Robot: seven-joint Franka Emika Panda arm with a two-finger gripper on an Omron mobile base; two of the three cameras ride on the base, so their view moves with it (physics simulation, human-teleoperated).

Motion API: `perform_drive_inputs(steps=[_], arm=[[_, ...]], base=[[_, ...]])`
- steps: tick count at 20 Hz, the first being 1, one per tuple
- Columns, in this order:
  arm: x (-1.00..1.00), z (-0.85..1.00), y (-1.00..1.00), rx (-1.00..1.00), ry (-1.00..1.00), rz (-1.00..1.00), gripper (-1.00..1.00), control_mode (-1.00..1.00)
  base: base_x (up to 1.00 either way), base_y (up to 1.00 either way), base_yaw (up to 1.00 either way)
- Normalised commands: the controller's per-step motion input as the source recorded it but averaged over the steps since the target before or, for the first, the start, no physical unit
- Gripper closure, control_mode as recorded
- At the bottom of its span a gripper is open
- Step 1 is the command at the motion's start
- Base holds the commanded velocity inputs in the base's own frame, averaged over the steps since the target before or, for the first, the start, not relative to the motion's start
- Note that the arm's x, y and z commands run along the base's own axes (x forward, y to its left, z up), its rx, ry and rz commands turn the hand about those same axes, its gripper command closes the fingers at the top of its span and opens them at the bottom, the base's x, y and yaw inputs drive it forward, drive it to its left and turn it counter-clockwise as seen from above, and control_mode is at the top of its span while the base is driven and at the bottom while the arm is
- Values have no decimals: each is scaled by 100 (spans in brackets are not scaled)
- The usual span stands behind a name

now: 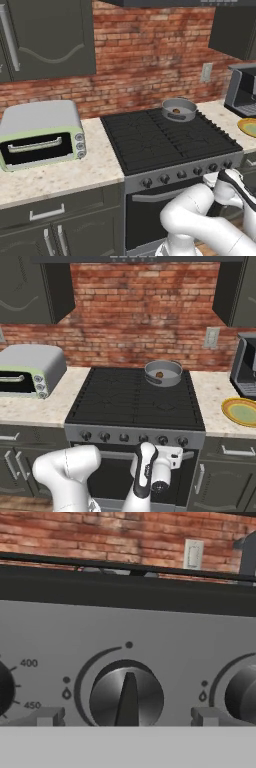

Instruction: Retrieve the frozen meat and place it in the pot on a burner. Then turn the burner on.

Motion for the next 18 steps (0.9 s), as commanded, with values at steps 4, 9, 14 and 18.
perform_drive_inputs(steps=[4, 9, 14, 18], arm=[[5, 0, 0, 0, 0, 0, -100, -100], [9, 0, 0, 0, -2, 0, -100, -100], [16, 0, 0, 0, -1, 0, -100, -100], [3, 0, 0, 0, -2, 0, -100, -100]], base=[[0, 0, 0], [0, 0, 0], [0, 0, 0], [0, 0, 0]])
